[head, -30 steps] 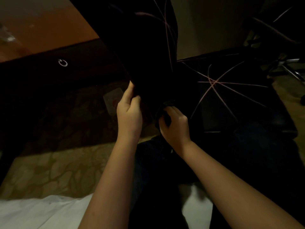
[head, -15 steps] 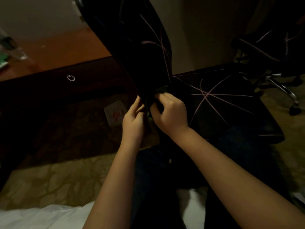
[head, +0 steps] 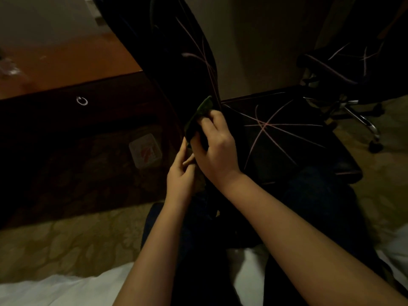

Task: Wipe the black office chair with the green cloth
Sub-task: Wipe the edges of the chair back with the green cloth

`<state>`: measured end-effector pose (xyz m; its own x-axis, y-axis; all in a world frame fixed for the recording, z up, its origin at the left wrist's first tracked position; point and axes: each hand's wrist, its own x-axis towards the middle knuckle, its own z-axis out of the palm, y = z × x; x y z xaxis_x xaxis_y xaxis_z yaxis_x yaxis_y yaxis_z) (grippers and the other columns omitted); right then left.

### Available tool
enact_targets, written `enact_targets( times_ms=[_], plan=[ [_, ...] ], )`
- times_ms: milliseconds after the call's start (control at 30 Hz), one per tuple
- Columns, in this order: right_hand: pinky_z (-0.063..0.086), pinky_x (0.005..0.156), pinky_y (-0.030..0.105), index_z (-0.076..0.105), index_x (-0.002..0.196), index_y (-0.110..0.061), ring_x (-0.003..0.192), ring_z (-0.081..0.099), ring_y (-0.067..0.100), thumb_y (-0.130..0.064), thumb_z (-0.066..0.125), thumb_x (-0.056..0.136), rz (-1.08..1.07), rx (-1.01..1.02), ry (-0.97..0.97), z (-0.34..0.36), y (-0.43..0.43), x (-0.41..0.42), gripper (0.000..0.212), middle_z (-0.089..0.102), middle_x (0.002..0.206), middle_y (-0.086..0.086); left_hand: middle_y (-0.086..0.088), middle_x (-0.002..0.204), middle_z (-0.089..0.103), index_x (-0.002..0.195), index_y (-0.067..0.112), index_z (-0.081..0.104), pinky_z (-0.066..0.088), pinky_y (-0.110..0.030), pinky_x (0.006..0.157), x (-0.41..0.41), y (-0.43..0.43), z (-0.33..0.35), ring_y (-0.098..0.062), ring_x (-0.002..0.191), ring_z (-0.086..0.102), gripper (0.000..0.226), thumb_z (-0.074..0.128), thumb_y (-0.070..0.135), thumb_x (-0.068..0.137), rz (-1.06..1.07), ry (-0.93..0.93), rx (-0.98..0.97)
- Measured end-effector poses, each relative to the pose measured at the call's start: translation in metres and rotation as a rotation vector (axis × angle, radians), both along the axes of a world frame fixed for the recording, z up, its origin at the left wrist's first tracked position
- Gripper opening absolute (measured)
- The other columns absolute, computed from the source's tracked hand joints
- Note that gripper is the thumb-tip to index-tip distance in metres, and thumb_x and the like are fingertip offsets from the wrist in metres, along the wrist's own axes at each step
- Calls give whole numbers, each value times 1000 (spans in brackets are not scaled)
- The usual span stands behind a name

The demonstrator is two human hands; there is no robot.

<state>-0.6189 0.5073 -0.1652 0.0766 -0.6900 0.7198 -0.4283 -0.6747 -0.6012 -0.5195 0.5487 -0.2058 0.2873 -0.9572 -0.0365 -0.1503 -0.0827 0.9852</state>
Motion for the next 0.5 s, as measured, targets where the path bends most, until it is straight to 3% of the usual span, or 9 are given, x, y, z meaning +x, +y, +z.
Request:
enact_targets(
  times_ms=[67, 133, 167, 233, 333, 433, 500],
  plan=[
    [55, 75, 37, 64, 105, 3, 93, 60, 25, -5, 59, 89, 5, 20, 7, -11, -2, -1, 18, 57, 107, 17, 12, 128, 59, 147, 32, 42, 53, -21, 88, 1, -2, -9, 8, 103, 61, 54, 50, 9, 98, 31, -33, 15],
    [55, 74, 39, 64, 104, 3, 91, 61, 27, -6, 60, 88, -1, 55, 32, -26, -3, -3, 19, 58, 103, 17, 3, 121, 65, 143, 27, 50, 50, -31, 94, 4, -4, -16, -10, 105, 62, 49, 47, 7, 98, 50, -13, 51],
    [55, 74, 41, 64, 105, 3, 91, 61, 29, -7, 60, 88, -9, 81, 39, -35, -3, -3, 20, 58, 103, 18, 0, 108, 68, 140, 28, 53, 49, -36, 87, 6, -5, -20, -18, 95, 60, 47, 45, 6, 98, 55, -12, 63],
    [56, 73, 40, 64, 103, 2, 89, 62, 31, -12, 58, 88, -32, 129, 38, -56, -3, -4, 21, 59, 104, 19, 7, 86, 68, 134, 34, 57, 45, -38, 72, 11, -7, -29, -20, 80, 54, 47, 45, 7, 98, 70, -37, 83],
    [51, 72, 26, 64, 98, 0, 85, 61, 26, -22, 50, 87, -52, 203, 24, -89, -2, -4, 27, 59, 100, 15, 30, 67, 62, 129, 40, 58, 43, -18, 63, 15, -9, -37, 3, 65, 48, 48, 46, 6, 97, 93, -56, 83],
    [36, 79, 3, 62, 94, -3, 87, 56, 17, -21, 51, 83, -64, 308, -21, -119, 0, -4, 23, 59, 99, 10, 32, 68, 61, 130, 41, 58, 42, -21, 68, 14, -8, -42, 0, 71, 47, 49, 46, 6, 97, 100, -11, 76],
    [33, 78, 2, 61, 91, -5, 86, 55, 14, -20, 54, 82, -86, 359, -40, -133, 0, -4, 19, 59, 97, 9, 32, 77, 66, 132, 38, 57, 42, -23, 69, 12, -6, -44, -4, 75, 48, 50, 45, 5, 96, 95, 3, 53]
  ],
)
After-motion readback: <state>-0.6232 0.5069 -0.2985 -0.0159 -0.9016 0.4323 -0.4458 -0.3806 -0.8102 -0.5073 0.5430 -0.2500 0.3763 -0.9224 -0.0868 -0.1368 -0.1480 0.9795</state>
